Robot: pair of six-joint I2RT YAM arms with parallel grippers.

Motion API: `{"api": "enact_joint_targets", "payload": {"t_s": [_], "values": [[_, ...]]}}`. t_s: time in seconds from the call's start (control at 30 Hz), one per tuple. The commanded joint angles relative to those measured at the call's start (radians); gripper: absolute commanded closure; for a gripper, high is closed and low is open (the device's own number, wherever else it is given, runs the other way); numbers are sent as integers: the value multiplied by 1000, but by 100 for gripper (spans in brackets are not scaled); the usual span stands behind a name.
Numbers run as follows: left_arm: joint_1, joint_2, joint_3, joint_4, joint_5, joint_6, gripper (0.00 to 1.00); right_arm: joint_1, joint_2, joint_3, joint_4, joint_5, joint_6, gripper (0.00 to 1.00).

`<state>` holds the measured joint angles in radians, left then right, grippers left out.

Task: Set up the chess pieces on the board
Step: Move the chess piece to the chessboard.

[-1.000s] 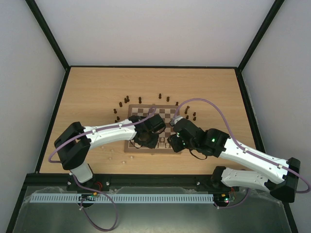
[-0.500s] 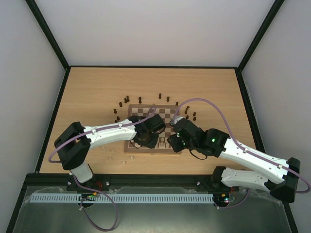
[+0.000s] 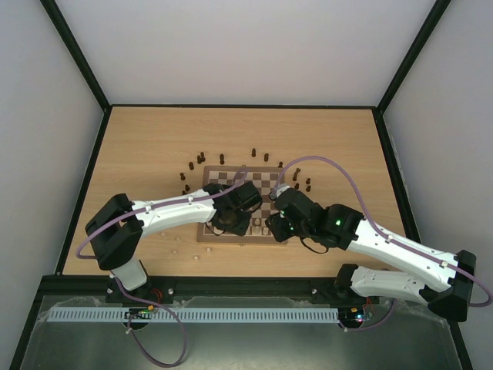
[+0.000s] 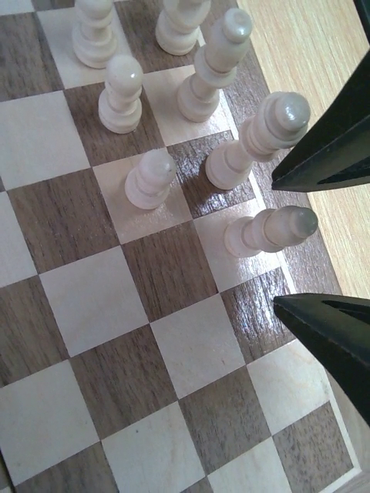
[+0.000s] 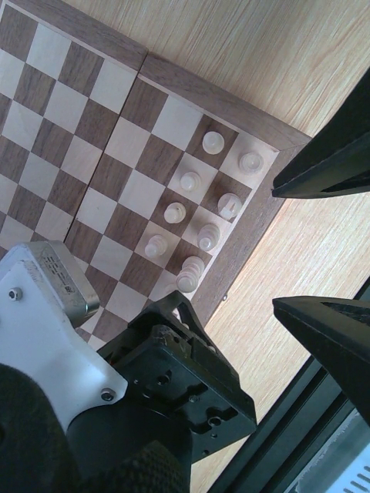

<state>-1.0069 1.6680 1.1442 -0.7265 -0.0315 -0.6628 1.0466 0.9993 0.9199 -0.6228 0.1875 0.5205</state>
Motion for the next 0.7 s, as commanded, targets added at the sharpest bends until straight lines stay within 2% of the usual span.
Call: {"api": "enact_joint_targets", "payload": {"t_s": [0.0,0.2,0.37,0.57,0.67], "values": [[-7,-44,18,-37,-11,-5,58,-5,-13,-13,-14,5,-1,63],[-7,-101,29,-42,-24,-8,55,-4,1,-11,-18,14,2,63],[-6,-194,-1,-19,-43,-24,52,-4,13,-9,-20,29,8,57],[-7,-438,-153,125,-64,-72,46,-5,22,-2,-26,56,18,50],[-7,-552,-244,222,-70,-100,44,-3,41,4,-33,67,24,44]]}}
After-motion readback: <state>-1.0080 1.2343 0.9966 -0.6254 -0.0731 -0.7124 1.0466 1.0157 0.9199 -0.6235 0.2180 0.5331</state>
